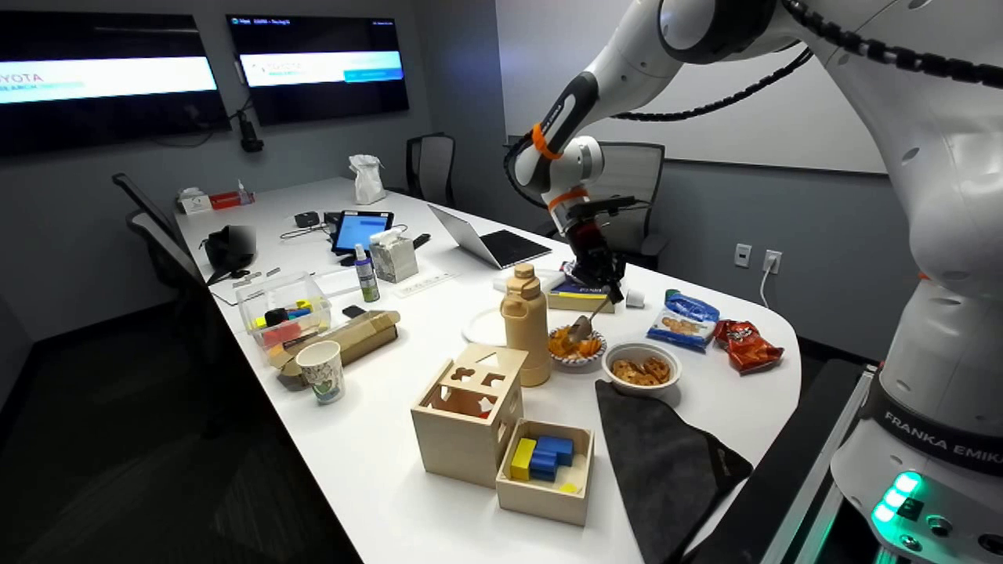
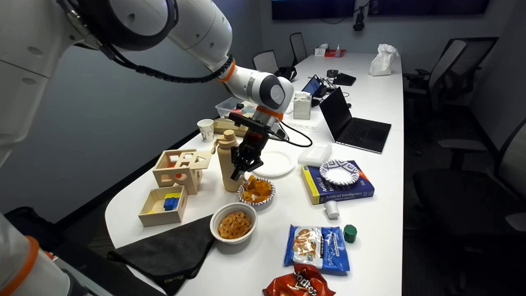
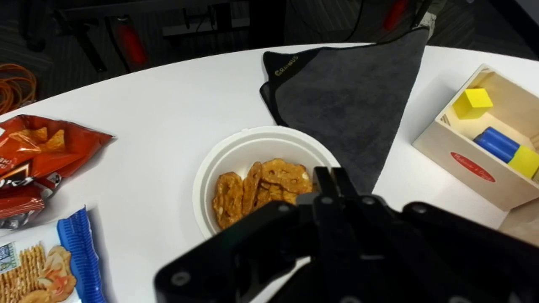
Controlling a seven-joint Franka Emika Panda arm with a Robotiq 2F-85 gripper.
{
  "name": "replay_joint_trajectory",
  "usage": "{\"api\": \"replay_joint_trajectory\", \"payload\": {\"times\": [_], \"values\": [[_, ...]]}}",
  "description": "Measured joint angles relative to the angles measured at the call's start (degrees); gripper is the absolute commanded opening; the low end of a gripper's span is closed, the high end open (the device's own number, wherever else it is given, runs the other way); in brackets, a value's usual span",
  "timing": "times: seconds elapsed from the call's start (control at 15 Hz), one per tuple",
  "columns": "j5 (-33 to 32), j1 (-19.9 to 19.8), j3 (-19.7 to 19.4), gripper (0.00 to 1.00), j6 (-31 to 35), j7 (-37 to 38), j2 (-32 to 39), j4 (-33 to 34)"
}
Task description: Use the spoon to stir the contents of the small plate
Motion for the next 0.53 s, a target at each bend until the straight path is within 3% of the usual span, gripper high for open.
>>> {"api": "replay_joint_trajectory", "payload": {"times": [0.53], "values": [[-4.3, 0.5, -1.0, 0.01, -0.2, 4.8, 0.2, 0.0]]}}
